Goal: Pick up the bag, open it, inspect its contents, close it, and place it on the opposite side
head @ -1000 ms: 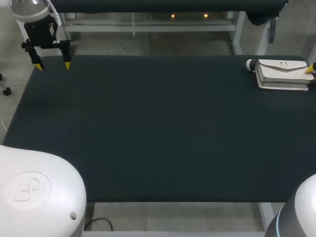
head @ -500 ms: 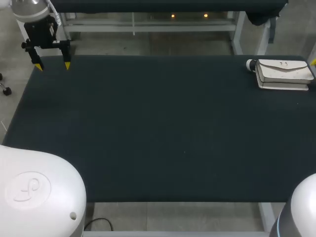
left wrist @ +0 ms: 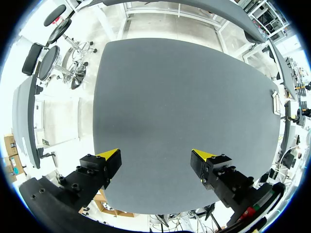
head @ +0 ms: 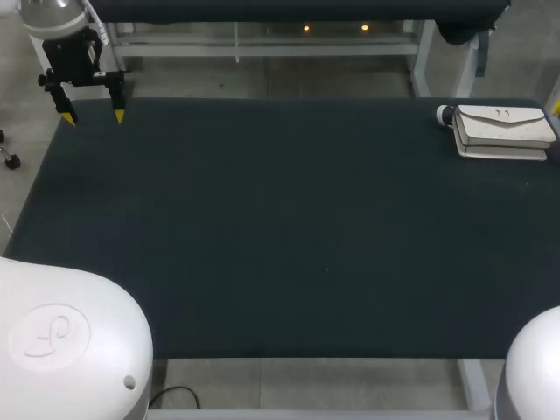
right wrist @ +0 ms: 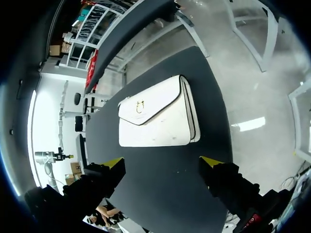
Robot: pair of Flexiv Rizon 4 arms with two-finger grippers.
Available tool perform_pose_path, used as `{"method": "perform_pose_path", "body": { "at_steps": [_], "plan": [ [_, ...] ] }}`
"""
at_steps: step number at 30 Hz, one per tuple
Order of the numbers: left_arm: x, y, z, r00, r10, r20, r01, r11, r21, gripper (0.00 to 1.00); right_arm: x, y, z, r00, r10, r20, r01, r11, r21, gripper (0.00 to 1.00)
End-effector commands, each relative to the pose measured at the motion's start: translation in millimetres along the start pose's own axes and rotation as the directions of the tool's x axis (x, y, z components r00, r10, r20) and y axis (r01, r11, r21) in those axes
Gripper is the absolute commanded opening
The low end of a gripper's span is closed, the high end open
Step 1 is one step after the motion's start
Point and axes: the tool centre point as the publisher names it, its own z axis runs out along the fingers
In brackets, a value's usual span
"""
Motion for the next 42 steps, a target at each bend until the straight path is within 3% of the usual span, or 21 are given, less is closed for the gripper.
{"method": "perform_pose_path", "body": {
  "at_steps": [1,7,19,42],
  "plan": [
    [0.6,0.5,-0.3,1.0,-0.001,0.002,0.001,1.0,0.001,1.0,20.9,-30.8,-3.8,0.979,0.021,0.201,0.011,0.988,-0.155,1.0],
    [0.6,0.5,-0.3,1.0,-0.001,0.002,0.001,1.0,0.001,1.0,35.3,-55.2,0.4,0.947,0.033,0.319,0.018,0.987,-0.157,1.0],
    [0.6,0.5,-0.3,1.0,-0.001,0.002,0.001,1.0,0.001,1.0,56.4,-83.6,2.4,0.913,0.03,0.407,0.036,0.987,-0.154,1.0],
    [0.6,0.5,-0.3,1.0,-0.001,0.002,0.001,1.0,0.001,1.0,81.9,-103.8,18.2,0.881,-0.001,0.473,0.086,0.984,-0.158,1.0]
  ]
}}
